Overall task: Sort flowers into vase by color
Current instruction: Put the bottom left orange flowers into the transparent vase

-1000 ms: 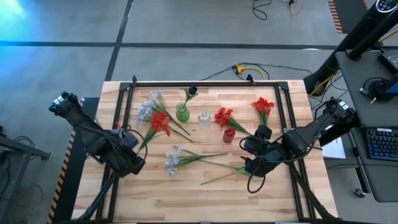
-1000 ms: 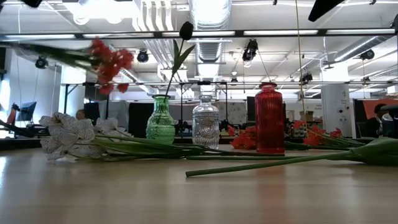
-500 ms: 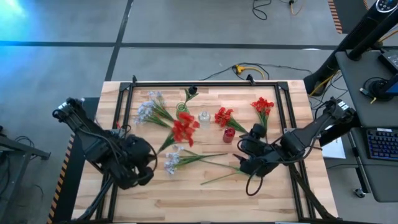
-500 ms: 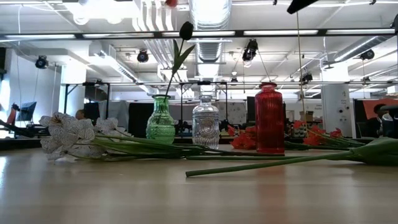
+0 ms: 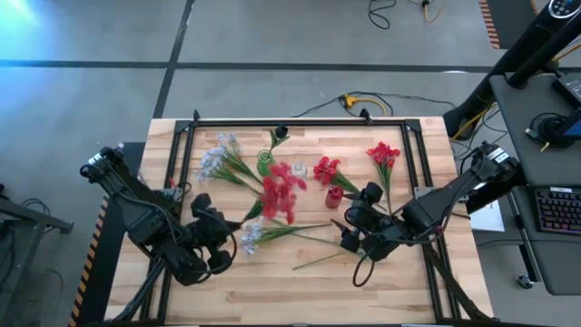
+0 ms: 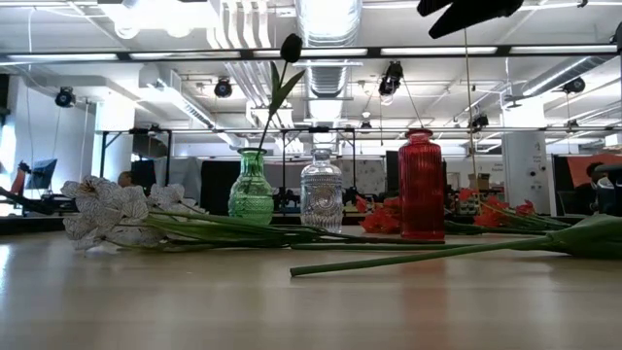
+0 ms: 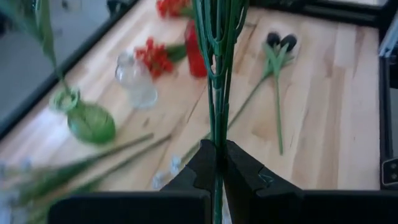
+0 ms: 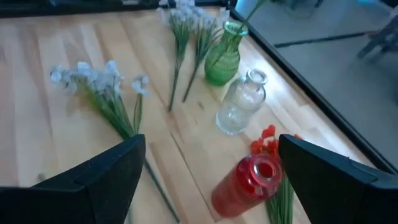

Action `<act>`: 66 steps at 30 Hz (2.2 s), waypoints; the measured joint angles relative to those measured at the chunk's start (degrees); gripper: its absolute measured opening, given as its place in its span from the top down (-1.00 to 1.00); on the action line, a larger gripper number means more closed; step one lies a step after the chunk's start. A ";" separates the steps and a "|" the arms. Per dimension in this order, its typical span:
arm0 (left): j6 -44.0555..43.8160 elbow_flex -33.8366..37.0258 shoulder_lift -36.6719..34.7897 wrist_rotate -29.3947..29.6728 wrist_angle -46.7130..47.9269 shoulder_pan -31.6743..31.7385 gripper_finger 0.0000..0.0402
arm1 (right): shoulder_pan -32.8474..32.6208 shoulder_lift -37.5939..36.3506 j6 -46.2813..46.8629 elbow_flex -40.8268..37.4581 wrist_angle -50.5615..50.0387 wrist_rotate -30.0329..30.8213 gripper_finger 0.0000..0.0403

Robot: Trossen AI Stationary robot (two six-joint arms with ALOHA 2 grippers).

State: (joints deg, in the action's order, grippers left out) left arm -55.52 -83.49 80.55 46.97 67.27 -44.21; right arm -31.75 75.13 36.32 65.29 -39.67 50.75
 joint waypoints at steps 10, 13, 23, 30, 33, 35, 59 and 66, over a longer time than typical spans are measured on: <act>8.00 2.06 -0.02 9.32 -5.37 0.06 1.00 | 0.00 -3.38 -21.12 -10.96 34.12 -3.11 -0.78; 11.89 6.00 -0.03 9.09 -11.62 0.04 1.00 | 0.00 -4.09 -28.71 -14.56 44.56 -3.28 -0.78; 27.73 24.24 -2.99 1.66 -46.14 3.30 1.00 | 0.28 -6.62 -39.17 -21.92 62.21 -9.44 -0.78; 41.74 34.98 -3.78 -7.60 -74.06 7.12 1.00 | 0.42 -4.80 -40.79 -22.35 69.28 -13.75 -0.78; 45.36 37.72 -3.79 -9.59 -80.73 8.33 1.00 | 0.40 -3.47 -42.32 -22.37 72.20 -14.26 -0.78; 46.88 39.41 -3.80 -10.60 -84.60 9.12 1.00 | 0.55 -2.25 -43.23 -22.39 75.33 -15.80 -0.78; 49.53 42.07 3.09 -12.49 -98.99 12.98 1.00 | 5.52 13.65 -49.40 -16.85 101.52 -24.29 -0.78; 50.27 41.86 5.05 -12.49 -103.58 13.39 1.00 | 6.25 14.20 -47.63 -15.31 100.20 -27.37 -0.78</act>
State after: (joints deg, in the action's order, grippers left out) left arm -5.26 -41.63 85.60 34.48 -36.31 -30.82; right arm -25.50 89.33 -11.31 49.98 60.53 23.38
